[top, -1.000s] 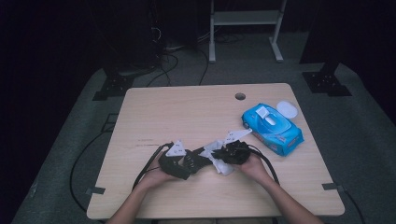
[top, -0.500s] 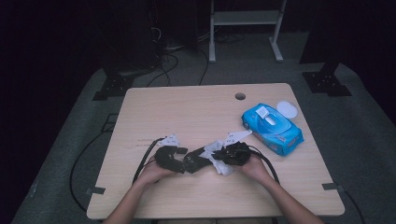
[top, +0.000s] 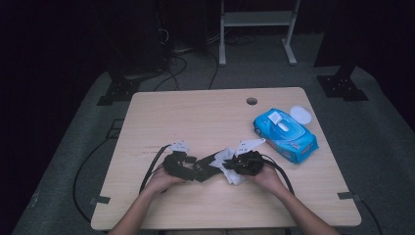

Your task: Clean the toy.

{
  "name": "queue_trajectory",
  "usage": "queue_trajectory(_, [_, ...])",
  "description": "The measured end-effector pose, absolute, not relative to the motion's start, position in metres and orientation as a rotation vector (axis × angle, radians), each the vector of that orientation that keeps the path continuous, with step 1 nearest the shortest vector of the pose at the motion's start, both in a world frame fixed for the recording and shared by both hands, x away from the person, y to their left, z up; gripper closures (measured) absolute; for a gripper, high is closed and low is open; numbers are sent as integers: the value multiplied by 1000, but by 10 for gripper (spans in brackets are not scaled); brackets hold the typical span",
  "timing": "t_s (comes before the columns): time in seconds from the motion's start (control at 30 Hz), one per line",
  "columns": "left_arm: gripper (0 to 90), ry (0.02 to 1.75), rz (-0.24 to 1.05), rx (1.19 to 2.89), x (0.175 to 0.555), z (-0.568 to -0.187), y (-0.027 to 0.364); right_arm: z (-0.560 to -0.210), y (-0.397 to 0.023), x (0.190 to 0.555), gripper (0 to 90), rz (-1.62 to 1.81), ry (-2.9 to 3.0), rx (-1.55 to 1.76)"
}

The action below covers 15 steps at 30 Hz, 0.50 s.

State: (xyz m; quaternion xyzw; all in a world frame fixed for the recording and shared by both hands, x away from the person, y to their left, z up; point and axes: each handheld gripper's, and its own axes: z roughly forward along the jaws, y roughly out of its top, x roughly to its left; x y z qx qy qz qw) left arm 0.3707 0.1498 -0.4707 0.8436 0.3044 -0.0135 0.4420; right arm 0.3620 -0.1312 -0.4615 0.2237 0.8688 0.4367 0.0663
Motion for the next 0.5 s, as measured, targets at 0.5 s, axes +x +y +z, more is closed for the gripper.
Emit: queue_trajectory(0.5, [233,743,-39,2092,372,-471,144,-456,-148,371,827,1285,2581,767])
